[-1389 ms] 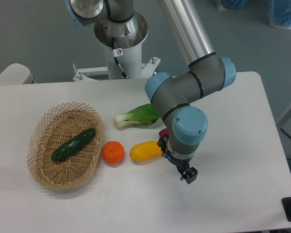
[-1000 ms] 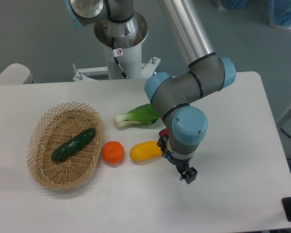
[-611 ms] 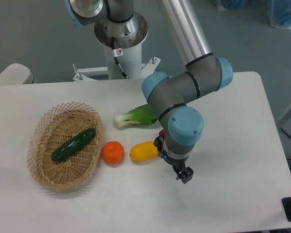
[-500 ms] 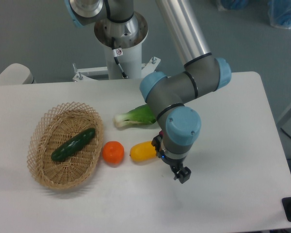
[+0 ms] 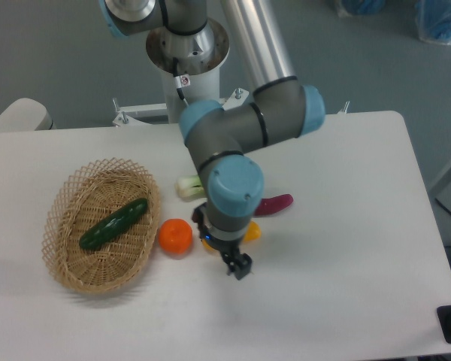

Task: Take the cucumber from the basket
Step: 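Move the gripper over the basket above the green cucumber, then lower the gripper onto the cucumber and close it around it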

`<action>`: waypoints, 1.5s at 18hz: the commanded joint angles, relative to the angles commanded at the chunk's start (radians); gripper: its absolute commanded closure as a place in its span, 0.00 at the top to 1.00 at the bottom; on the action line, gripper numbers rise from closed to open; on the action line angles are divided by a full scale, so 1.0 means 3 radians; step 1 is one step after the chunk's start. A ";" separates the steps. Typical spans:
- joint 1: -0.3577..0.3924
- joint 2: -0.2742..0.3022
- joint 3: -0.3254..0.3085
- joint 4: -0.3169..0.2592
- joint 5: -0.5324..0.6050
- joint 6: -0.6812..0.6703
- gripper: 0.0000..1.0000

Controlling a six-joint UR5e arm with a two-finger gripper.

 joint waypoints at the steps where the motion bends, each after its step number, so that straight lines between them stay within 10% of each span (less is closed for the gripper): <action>1: -0.0051 0.0036 -0.0092 0.0005 0.0000 -0.0066 1.00; 11: -0.0675 0.0088 -0.0358 0.0168 0.0015 -0.0957 1.00; 15: -0.0727 0.0057 -0.0604 0.0531 0.0036 -0.0957 1.00; 27: -0.0885 -0.0091 -0.0706 0.0787 0.0046 -0.1585 1.00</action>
